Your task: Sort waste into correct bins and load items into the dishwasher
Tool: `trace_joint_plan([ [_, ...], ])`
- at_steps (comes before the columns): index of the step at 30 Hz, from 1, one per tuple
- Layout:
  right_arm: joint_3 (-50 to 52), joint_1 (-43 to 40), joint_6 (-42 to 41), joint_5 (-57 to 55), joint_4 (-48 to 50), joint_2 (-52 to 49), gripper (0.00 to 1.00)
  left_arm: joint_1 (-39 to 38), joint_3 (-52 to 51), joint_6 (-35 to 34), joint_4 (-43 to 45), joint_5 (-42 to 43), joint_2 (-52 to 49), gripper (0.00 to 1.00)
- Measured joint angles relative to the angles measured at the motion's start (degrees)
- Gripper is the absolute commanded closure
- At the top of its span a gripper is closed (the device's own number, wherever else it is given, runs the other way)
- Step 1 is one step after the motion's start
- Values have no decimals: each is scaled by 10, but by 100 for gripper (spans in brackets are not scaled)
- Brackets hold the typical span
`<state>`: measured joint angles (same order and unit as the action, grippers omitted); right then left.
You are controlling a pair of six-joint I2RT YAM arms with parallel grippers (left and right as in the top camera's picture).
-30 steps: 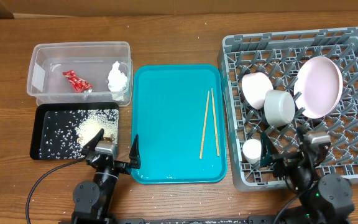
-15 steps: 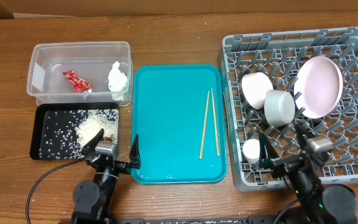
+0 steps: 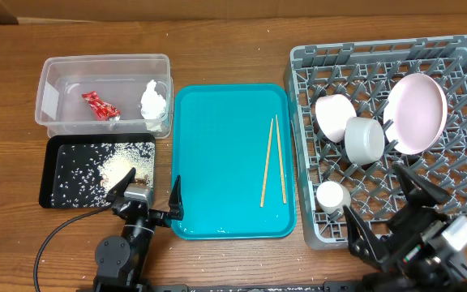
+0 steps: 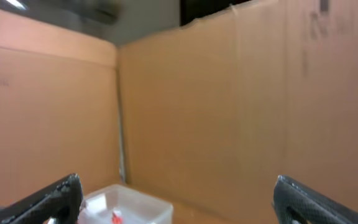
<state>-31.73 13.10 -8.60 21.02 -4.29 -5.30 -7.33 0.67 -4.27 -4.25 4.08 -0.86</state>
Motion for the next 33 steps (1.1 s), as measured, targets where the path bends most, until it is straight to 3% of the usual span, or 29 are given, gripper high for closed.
trace_joint_plan([
  [5, -51, 0, -52, 25, -79, -80, 0, 0, 0, 0, 0, 0, 0, 0],
  [10, -186, 6, -93, 70, -272, -306, 0, 0, 0, 0, 0, 0, 0, 0],
  [14, -317, 62, -98, 96, -386, -528, 0, 0, 0, 0, 0, 0, 0, 0],
  [19, -389, 113, -94, 118, -375, -699, 0, 0, 0, 0, 0, 0, 0, 0],
  [24, -398, 123, -111, 130, -367, -830, 15, 0, 0, 0, 0, 0, 0, 0],
  [29, -398, 157, -158, 25, -392, -922, 30, 0, 0, 0, 0, 0, 0, 0],
  [33, -398, 209, -205, -100, -391, -960, 31, 0, 0, 0, 0, 0, 0, 0],
])
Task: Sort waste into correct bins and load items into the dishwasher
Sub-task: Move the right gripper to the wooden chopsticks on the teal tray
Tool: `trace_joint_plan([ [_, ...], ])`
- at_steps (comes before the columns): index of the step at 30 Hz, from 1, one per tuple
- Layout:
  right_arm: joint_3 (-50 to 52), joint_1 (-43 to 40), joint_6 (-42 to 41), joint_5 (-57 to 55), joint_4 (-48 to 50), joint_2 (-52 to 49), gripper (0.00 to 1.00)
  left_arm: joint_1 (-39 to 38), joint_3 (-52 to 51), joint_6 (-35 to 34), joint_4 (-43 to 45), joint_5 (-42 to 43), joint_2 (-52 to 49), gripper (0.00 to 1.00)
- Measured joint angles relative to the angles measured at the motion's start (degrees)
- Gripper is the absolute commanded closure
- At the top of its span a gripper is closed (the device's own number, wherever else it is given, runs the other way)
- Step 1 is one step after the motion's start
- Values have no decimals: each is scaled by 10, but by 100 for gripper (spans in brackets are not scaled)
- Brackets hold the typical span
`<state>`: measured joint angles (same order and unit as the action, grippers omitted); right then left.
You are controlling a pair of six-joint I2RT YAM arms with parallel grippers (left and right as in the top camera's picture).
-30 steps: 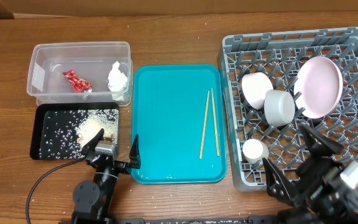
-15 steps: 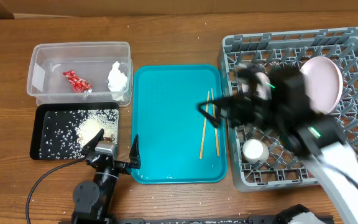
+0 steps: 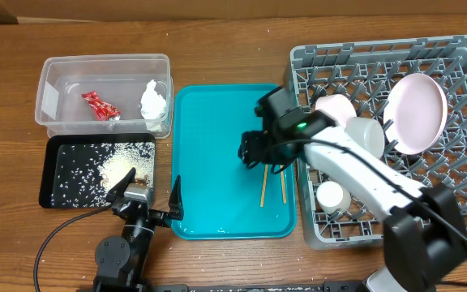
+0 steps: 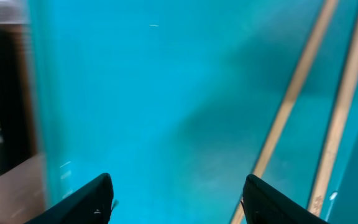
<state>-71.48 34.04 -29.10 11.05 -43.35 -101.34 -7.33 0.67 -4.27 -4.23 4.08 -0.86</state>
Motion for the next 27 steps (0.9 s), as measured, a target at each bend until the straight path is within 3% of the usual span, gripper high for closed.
trace_joint_plan([
  [4, 0, 42, -56, -97, 1, -38, 31, 0, 0, 0, 0, 0, 0, 0],
  [10, 0, 37, -115, -144, 1, -90, 32, 0, 0, 0, 0, 0, 0, 0],
  [16, -3, 12, -126, -124, 9, -102, 94, 0, 0, 0, 0, 0, 0, 0],
  [17, -3, 9, -126, -117, 12, -102, 96, 0, 0, 0, 0, 0, 0, 0],
  [27, -29, 13, -78, -91, 1, -67, 96, 0, 0, 0, 0, 0, 0, 0],
])
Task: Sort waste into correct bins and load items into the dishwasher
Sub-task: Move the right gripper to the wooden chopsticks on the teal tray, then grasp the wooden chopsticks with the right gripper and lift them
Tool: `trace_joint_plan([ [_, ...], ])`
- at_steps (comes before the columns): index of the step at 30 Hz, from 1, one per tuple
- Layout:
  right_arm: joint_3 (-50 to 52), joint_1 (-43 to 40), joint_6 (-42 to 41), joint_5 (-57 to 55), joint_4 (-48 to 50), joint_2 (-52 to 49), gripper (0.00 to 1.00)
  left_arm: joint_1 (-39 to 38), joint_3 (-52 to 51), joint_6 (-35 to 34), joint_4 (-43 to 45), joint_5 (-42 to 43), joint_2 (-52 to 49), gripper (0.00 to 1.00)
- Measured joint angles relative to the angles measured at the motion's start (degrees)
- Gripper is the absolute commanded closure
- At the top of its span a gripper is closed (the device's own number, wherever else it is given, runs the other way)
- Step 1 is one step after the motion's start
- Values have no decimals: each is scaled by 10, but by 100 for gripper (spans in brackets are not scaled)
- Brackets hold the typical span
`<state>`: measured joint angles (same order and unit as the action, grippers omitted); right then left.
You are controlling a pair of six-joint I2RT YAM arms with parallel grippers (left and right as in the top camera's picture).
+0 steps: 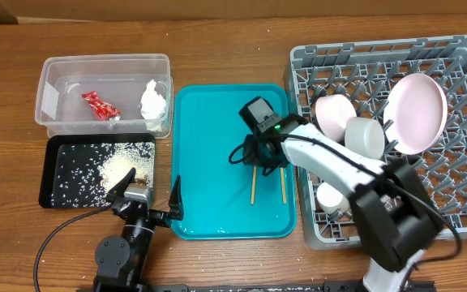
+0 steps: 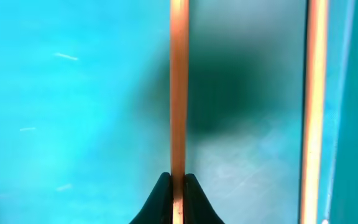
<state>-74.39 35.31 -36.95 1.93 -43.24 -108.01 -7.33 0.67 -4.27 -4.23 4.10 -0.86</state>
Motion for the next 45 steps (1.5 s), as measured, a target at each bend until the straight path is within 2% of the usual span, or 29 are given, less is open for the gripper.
trace_joint_plan([
  [5, -40, -25, 65, -32, -10, 122, 96, 0, 0, 0, 0, 0, 0, 0],
  [9, -60, -90, 163, -66, -18, 203, 96, 0, 0, 0, 0, 0, 0, 0],
  [14, -57, -159, 272, -88, -31, 192, 96, 0, 0, 0, 0, 0, 0, 0],
  [18, -47, -179, 321, -88, -36, 146, 96, 0, 0, 0, 0, 0, 0, 0],
  [19, -46, -180, 327, -87, -39, 137, 92, 0, 0, 0, 0, 0, 0, 0],
  [20, -45, -179, 332, -87, -41, 130, 70, 0, 0, 0, 0, 0, 0, 0],
  [21, -43, -179, 337, -86, -43, 125, 55, 0, 0, 0, 0, 0, 0, 0],
  [23, -42, -176, 342, -83, -50, 124, 43, 0, 0, 0, 0, 0, 0, 0],
  [25, -42, -169, 340, -77, -60, 125, 40, 0, 0, 0, 0, 0, 0, 0],
  [29, -42, -138, 324, -46, -67, 127, 39, 0, 0, 0, 0, 0, 0, 0],
  [36, -42, -25, 264, -19, -52, 137, 37, 0, 0, 0, 0, 0, 0, 0],
  [40, -42, 34, 232, -80, -37, 107, 36, 0, 0, 0, 0, 0, 0, 0],
  [45, -37, 40, 207, -179, -24, 4, 36, 0, 0, 0, 0, 0, 0, 0],
])
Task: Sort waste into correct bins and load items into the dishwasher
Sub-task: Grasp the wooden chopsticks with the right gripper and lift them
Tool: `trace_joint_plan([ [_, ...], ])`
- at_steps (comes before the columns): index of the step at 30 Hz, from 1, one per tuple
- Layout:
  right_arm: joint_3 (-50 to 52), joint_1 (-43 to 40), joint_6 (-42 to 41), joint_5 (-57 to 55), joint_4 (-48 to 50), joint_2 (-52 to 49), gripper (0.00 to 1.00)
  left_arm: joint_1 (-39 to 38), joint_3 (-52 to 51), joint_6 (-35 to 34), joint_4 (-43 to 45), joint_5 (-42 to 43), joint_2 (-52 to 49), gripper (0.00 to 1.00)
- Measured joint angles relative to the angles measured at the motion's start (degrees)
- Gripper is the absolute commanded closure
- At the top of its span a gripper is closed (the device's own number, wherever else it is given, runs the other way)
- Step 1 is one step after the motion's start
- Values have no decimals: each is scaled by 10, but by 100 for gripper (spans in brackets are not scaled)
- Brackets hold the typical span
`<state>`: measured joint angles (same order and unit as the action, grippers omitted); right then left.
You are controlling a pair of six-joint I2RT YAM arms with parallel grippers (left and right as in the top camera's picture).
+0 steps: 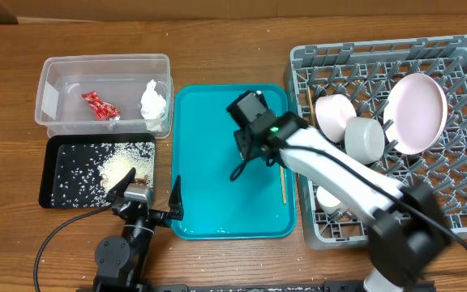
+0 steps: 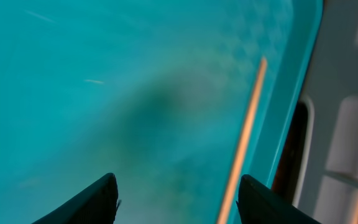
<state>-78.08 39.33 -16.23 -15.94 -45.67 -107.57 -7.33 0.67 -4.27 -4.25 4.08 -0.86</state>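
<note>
My right gripper (image 1: 246, 144) (image 2: 176, 186) hangs open over the teal tray (image 1: 209, 162) with nothing between its fingers. One wooden chopstick (image 1: 283, 183) (image 2: 244, 140) lies along the tray's right rim, just inside the right fingertip in the right wrist view. No second chopstick shows on the tray. A thin tan line (image 1: 305, 99) stands at the left edge of the grey dish rack (image 1: 460, 203); I cannot tell if it is that chopstick. My left gripper (image 1: 149, 197) rests open at the tray's near left corner.
The rack holds a pink plate (image 1: 417, 112), a pink bowl (image 1: 334, 115) and two white cups (image 1: 364, 139). A clear bin (image 1: 55, 113) holds a red wrapper and crumpled tissue. A black tray (image 1: 63, 174) carries scattered rice.
My right gripper was shut on the left chopstick on the tray. It is now open and empty, a little farther up the tray, and that chopstick no longer lies where it was.
My right arm was parked low at the rack's near edge, both chopsticks on the tray. Then it was open over the chopsticks, then shut on the left one, shifted slightly left. Now it is open and a single chopstick shows on the tray. The left arm stayed still.
</note>
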Motion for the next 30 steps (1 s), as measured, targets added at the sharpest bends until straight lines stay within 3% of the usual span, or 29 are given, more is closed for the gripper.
trace_joint_plan([
  [7, 14, -18, -9, -55, 19, -79, 36, 0, 0, 0, 0, 0, 0, 0],
  [11, 13, -31, -7, -42, 21, -80, 56, 0, 0, 0, 0, 0, 0, 0],
  [15, 11, -47, 2, 12, 7, -80, 59, 0, 0, 0, 0, 0, 0, 0],
  [19, 7, -55, 10, 48, -20, -80, 71, 0, 0, 0, 0, 0, 0, 0],
  [30, 4, -55, 17, 90, -46, -80, 87, 0, 0, 0, 0, 0, 0, 0],
])
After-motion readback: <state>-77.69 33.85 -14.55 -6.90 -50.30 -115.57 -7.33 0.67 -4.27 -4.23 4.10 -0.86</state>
